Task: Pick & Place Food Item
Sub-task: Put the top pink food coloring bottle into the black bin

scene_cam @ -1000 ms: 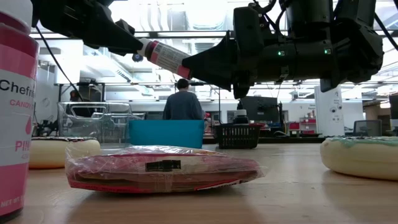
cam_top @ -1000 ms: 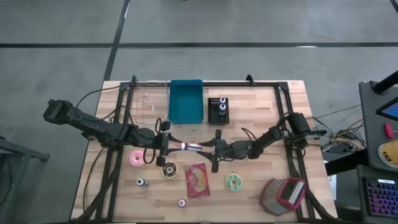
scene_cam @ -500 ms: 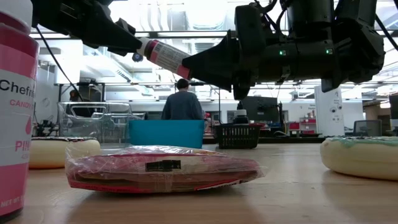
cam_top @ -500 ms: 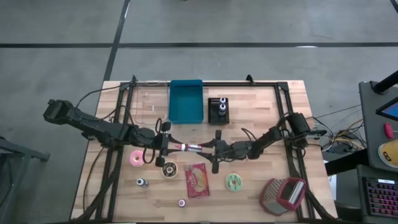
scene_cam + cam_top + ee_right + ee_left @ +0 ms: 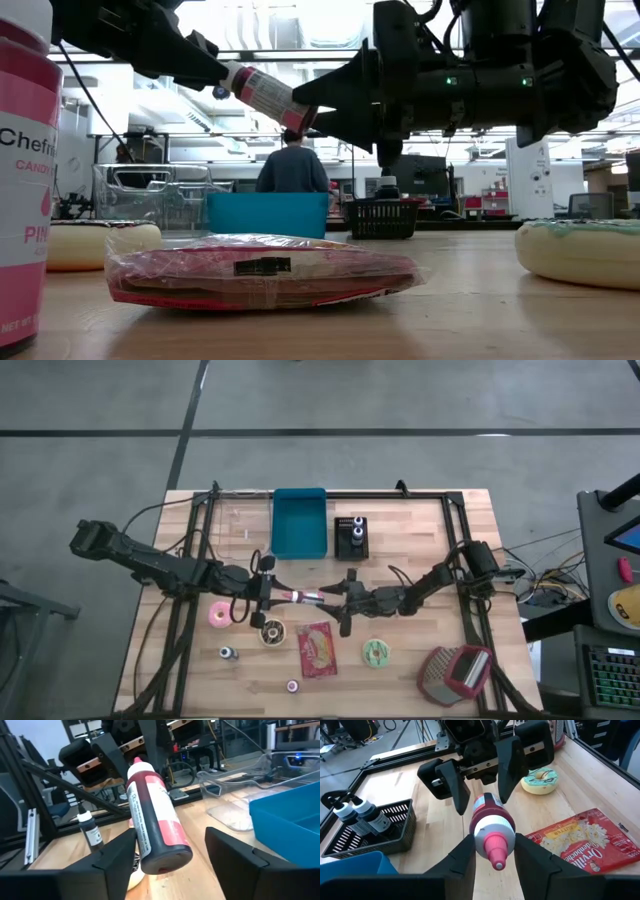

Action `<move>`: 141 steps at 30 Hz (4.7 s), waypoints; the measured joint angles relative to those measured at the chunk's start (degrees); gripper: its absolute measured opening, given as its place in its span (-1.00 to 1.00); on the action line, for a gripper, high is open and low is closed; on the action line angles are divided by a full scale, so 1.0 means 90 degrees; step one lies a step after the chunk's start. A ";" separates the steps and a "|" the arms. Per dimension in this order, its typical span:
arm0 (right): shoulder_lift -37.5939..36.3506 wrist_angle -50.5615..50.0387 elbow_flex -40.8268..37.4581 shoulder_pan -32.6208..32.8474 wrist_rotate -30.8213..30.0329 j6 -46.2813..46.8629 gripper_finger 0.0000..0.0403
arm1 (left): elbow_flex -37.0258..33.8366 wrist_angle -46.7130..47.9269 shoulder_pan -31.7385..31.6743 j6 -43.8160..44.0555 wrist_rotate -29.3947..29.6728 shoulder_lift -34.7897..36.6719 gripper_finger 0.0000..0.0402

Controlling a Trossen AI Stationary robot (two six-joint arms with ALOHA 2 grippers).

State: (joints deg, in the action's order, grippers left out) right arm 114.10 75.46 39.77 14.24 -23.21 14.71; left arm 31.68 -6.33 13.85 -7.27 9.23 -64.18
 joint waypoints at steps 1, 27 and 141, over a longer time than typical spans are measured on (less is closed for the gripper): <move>0.0000 -0.0010 0.0000 0.0000 -0.0024 0.0019 0.24 | 0.0000 0.0001 0.0000 0.0000 0.0000 0.0000 -0.44; -0.0513 -0.0001 0.0000 0.0152 -0.0101 -0.0560 0.63 | 0.0000 0.0000 0.0000 0.0019 0.0000 0.0000 -0.44; -0.2963 -0.7021 -0.0814 0.0512 -0.0774 0.3131 0.59 | 0.9454 0.7764 -0.4241 -0.3405 -0.2914 -0.6528 -0.44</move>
State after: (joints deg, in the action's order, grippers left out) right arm 87.44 12.27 32.45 18.85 -30.17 42.89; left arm 116.77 63.55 -24.32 -37.91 -16.99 -122.93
